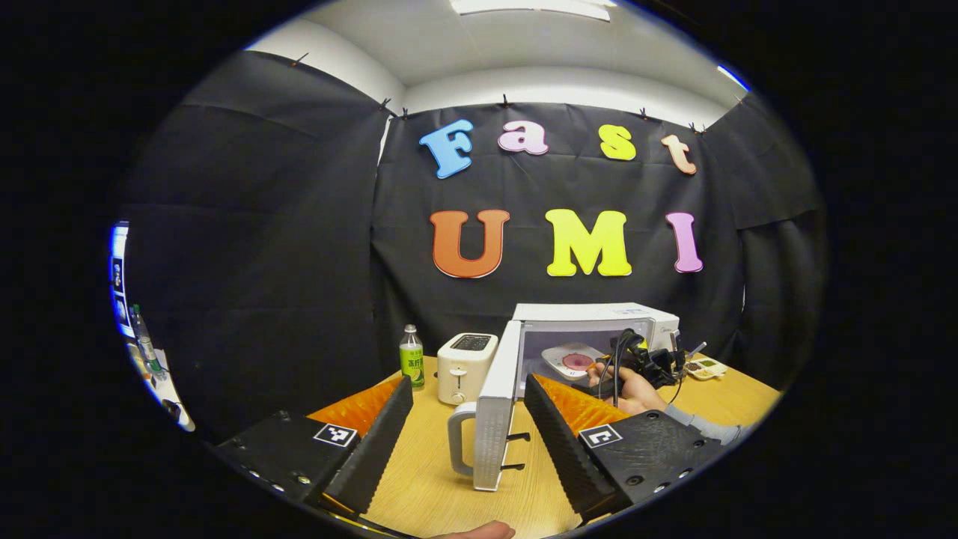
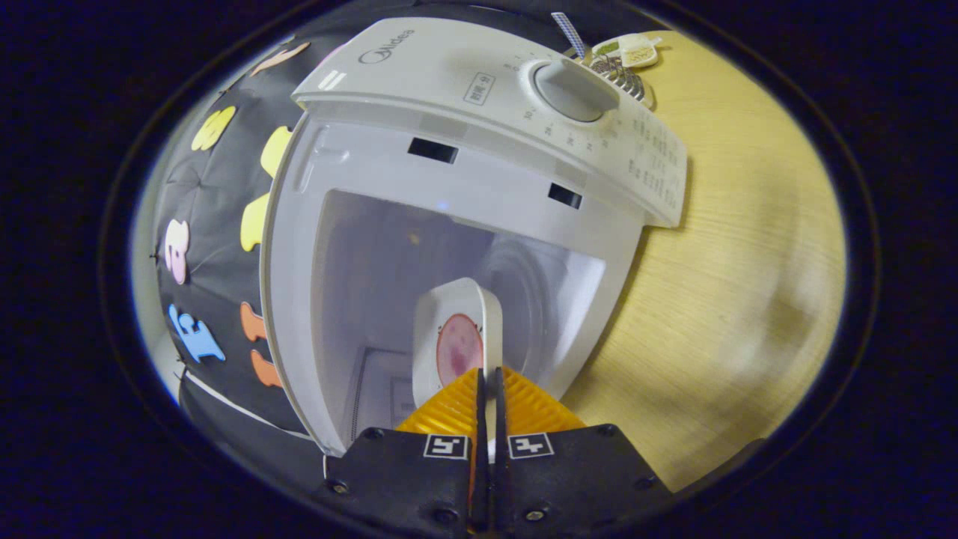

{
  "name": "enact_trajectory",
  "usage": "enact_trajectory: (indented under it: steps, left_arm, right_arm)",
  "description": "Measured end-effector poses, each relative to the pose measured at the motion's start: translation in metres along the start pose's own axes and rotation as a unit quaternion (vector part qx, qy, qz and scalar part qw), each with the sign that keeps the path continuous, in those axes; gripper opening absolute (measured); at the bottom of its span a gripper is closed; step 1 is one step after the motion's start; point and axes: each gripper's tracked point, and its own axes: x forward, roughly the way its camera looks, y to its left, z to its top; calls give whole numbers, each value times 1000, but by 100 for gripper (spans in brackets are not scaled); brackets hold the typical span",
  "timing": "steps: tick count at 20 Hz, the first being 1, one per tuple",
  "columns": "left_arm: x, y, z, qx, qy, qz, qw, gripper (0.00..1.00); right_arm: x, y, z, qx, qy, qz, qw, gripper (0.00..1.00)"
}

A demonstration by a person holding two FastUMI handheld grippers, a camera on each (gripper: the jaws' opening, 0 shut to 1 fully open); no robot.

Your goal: Open the microwave oven with the left hand, put the food in, and close the microwave oven.

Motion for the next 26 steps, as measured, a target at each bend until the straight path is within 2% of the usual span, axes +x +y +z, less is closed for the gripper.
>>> enact_trajectory:
  steps: [3,7,10,13,17,18,19,20,21,22,23,25,26]
  left_arm:
    - [-3,-5,-4,-7,3,-11,1000,92]
    - [1,-3,-13,-16,12,-14,1000,92]
    - [5,-3,-20,-22,23,-15,999,92]
    - [5,-3,-27,-31,30,-25,999,92]
    - [2,2,-35,-41,38,-26,998,92]
    - [0,1,-36,-43,39,-31,998,92]
    - [1,0,-38,-46,40,-35,998,92]
    - [3,2,-38,-49,43,-34,997,92]
    - [3,5,-38,-53,47,-31,997,92]
    - [3,7,-38,-56,49,-28,997,91]
    - [2,9,-36,-59,50,-25,997,92]
    - [0,11,-33,-66,53,-20,996,92]
    - [-2,13,-33,-70,58,-17,996,91]
  right_arm:
    - [17,-2,6,-1,-26,2,1000,7]
    - [33,-10,1,-12,-28,-5,1000,8]
    - [39,-21,-8,-40,-24,-22,999,10]
    - [40,-22,-9,-40,-26,-16,999,10]
    - [39,-22,-1,-101,-44,-24,994,11]
    - [38,-19,-1,-115,-43,-21,992,14]
    - [36,-19,0,-128,-42,-20,991,2]
    - [34,-18,3,-143,-45,-23,988,23]
    - [30,-18,3,-158,-45,-23,986,25]
    - [25,-18,2,-174,-42,-26,984,35]
    - [21,-16,2,-191,-36,-22,981,26]
    - [10,-10,0,-230,-29,-12,973,51]
    - [2,-7,0,-249,-30,-8,968,78]
